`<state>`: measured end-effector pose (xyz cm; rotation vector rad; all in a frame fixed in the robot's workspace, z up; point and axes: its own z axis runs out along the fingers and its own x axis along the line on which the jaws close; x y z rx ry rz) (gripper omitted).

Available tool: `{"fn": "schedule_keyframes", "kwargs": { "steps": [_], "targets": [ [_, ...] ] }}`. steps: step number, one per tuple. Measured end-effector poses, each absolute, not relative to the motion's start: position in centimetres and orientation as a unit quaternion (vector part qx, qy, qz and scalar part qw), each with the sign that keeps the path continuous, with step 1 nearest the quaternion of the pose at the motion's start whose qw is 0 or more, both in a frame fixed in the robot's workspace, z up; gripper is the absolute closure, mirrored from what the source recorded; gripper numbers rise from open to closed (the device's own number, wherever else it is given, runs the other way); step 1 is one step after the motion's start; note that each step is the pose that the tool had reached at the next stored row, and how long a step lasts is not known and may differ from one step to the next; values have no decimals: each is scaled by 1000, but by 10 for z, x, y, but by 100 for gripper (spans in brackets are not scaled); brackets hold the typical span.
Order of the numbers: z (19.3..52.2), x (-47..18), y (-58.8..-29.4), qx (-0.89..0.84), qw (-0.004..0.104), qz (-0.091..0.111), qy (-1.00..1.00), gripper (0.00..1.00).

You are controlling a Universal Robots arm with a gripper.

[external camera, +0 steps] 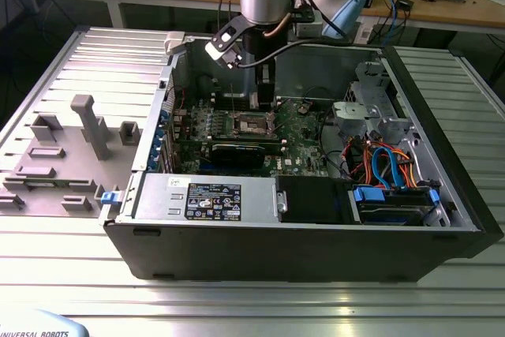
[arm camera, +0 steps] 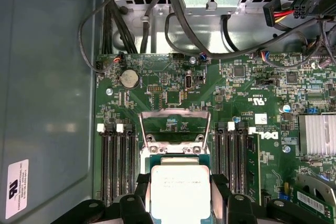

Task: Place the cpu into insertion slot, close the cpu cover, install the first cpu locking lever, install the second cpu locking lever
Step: 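Place the cpu into insertion slot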

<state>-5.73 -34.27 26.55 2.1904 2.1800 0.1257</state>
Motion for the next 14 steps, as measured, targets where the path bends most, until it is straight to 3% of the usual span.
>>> {"fn": "schedule_keyframes", "kwargs": {
  "steps": [14],
  "targets": [
    [264, -57, -343, 708, 24, 41, 705, 46]
  ]
}}
